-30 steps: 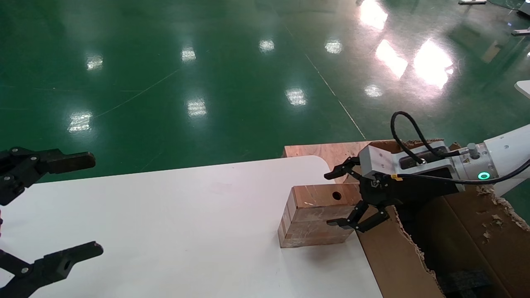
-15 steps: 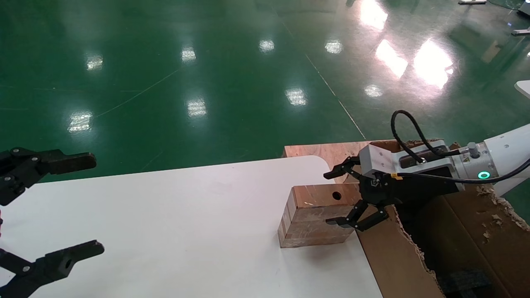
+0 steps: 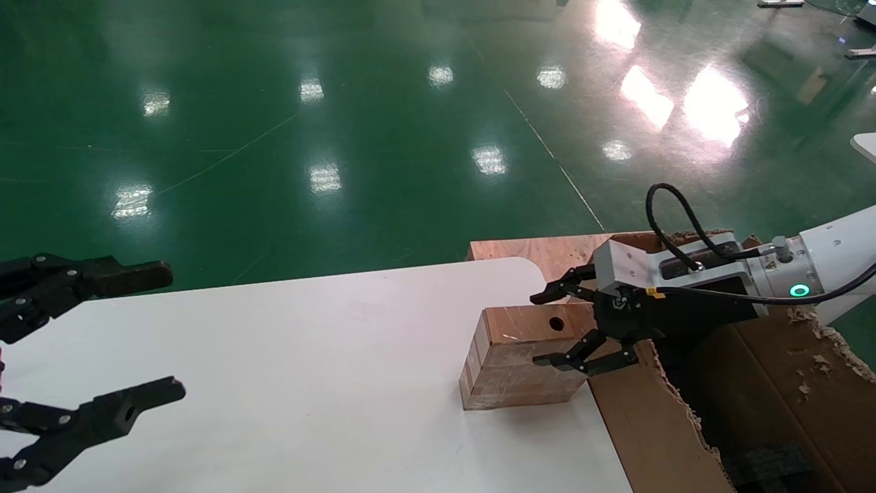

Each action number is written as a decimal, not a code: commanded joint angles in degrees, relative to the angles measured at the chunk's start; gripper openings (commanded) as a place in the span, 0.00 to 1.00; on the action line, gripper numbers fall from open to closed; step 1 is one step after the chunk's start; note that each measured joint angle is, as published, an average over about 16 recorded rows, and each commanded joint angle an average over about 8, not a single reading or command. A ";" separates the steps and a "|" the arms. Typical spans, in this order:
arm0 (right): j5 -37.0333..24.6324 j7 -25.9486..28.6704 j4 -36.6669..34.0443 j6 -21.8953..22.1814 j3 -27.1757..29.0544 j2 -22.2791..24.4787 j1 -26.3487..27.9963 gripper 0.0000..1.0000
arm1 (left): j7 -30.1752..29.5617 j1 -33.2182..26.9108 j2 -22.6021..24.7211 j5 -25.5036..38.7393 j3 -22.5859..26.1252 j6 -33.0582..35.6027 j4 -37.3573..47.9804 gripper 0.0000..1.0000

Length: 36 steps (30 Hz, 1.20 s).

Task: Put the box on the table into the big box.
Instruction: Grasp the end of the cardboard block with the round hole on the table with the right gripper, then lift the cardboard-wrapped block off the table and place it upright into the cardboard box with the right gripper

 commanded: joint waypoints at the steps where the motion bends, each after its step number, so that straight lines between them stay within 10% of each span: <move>1: -0.02 0.00 0.02 0.00 0.03 0.01 -0.02 0.00 | 0.00 0.00 0.00 0.00 0.00 0.00 0.00 0.00; 12: 0.86 1.57 0.99 0.22 -0.18 0.14 0.03 0.00 | 0.00 0.00 0.00 0.00 0.00 0.00 0.00 0.00; 19: 8.42 12.63 8.90 0.19 -0.04 4.48 2.66 0.00 | 0.00 0.00 0.00 0.00 0.01 0.00 0.01 0.00; 26: 14.59 26.22 21.01 3.65 3.56 15.41 8.94 0.00 | 0.01 -0.01 0.00 0.00 0.01 0.00 0.01 0.00; 36: 7.77 43.81 42.76 12.65 7.87 39.22 16.37 0.00 | 0.01 -0.01 0.00 0.00 0.01 0.00 0.01 0.00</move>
